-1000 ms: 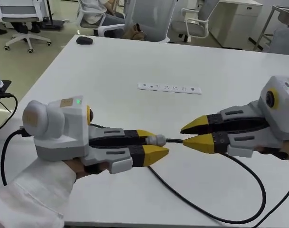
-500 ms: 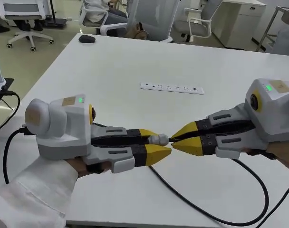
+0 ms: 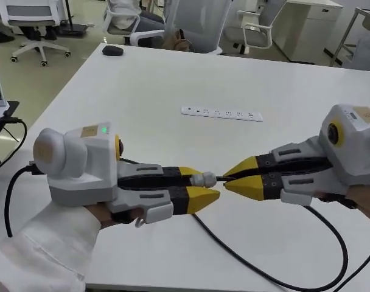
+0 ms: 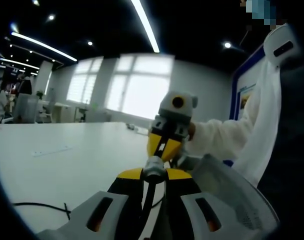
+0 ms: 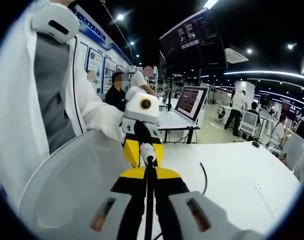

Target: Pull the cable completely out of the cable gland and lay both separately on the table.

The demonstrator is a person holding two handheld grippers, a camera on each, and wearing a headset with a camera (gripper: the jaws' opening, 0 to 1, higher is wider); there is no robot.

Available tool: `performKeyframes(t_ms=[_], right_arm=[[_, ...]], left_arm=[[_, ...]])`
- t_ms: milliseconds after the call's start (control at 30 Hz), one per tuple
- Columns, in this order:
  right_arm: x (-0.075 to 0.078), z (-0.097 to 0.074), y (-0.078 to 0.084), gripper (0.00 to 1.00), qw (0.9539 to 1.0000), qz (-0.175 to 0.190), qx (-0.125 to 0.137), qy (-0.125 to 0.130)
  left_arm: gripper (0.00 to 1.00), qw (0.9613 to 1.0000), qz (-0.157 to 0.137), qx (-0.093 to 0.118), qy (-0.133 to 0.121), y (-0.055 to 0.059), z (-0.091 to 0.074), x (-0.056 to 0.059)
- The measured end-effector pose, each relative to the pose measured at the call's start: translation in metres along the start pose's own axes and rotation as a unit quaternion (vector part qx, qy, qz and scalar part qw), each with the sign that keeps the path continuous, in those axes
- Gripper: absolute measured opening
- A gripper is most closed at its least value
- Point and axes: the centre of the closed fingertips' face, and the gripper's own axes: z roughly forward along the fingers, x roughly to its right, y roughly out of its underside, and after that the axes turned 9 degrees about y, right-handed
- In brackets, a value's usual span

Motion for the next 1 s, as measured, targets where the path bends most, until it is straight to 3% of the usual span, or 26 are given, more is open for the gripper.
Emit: performKeyframes(t_ms=[200,633,1000], right_arm=[[0.002,-0.009,0.008,0.03,0.9999,0.013,0.003,0.008],[0.013,-0.042,0.050,0.03,0.9976,0.043,-0.024,0.049],[0.014,-0.047,0.066,0.03,0.9954,0.062,-0.034,0.064]], left_arm=[[0.17,1.0000,0.001,-0.006,-0.001,0.002,0.000,-0.001],[0.17,1.0000,-0.002,-0.001,-0.006,0.001,-0.002,-0.003],[0.17,0.9999,-0.007,0.001,-0.009,0.000,-0.002,-0.003]])
